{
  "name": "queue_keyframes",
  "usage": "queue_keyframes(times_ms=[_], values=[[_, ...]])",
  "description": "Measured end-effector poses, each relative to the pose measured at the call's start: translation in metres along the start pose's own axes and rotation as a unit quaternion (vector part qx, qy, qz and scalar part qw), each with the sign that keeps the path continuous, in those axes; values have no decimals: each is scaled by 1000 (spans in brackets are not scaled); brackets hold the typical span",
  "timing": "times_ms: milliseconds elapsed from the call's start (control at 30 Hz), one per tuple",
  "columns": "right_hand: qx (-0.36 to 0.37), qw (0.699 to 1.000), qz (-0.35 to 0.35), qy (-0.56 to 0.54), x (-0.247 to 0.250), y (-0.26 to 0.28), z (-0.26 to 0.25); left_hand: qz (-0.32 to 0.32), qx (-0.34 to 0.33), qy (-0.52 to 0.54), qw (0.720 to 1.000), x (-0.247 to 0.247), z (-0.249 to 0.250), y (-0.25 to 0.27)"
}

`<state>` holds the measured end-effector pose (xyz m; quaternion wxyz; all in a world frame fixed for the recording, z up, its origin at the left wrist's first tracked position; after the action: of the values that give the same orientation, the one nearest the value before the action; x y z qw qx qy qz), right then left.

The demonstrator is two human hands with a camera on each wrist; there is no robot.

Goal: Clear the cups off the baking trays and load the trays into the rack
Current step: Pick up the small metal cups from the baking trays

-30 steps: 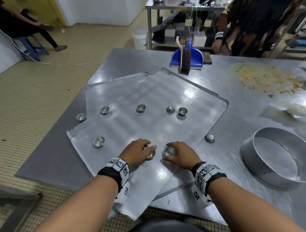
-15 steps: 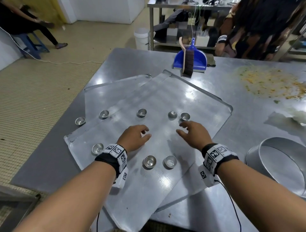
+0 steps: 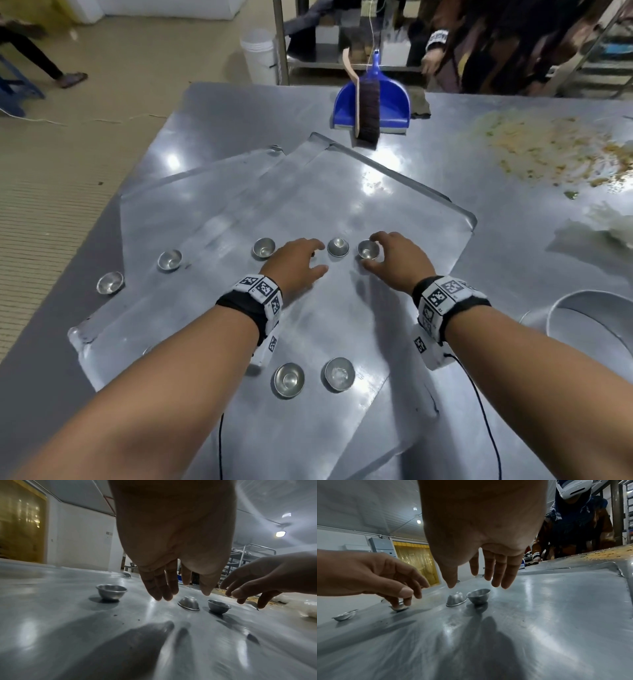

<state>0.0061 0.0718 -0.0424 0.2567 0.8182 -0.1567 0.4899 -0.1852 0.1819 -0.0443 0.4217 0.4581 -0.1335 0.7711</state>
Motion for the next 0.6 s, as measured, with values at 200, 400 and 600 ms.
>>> queue_keyframes(times_ms=[200, 400, 600], values=[[-3, 1000, -22, 16, -9, -22, 8, -33, -5, -32, 999, -12, 1, -41], [3, 999, -35, 12, -21, -35, 15, -32, -18, -41, 998, -29, 3, -66], [9, 999, -33, -2, -22, -38, 18, -16, -7, -56, 998, -40, -1, -75]])
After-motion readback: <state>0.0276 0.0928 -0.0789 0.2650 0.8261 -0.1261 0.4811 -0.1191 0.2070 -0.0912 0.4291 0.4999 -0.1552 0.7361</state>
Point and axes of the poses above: each hand's wrist, its own y-axis away from the middle knuckle, its own x-axis out of the back of the hand, z = x × y, the point moved 4 cm from there along -y, towards the middle knuckle, and after that the axes turned 6 degrees about -x, right-handed, at the moved point
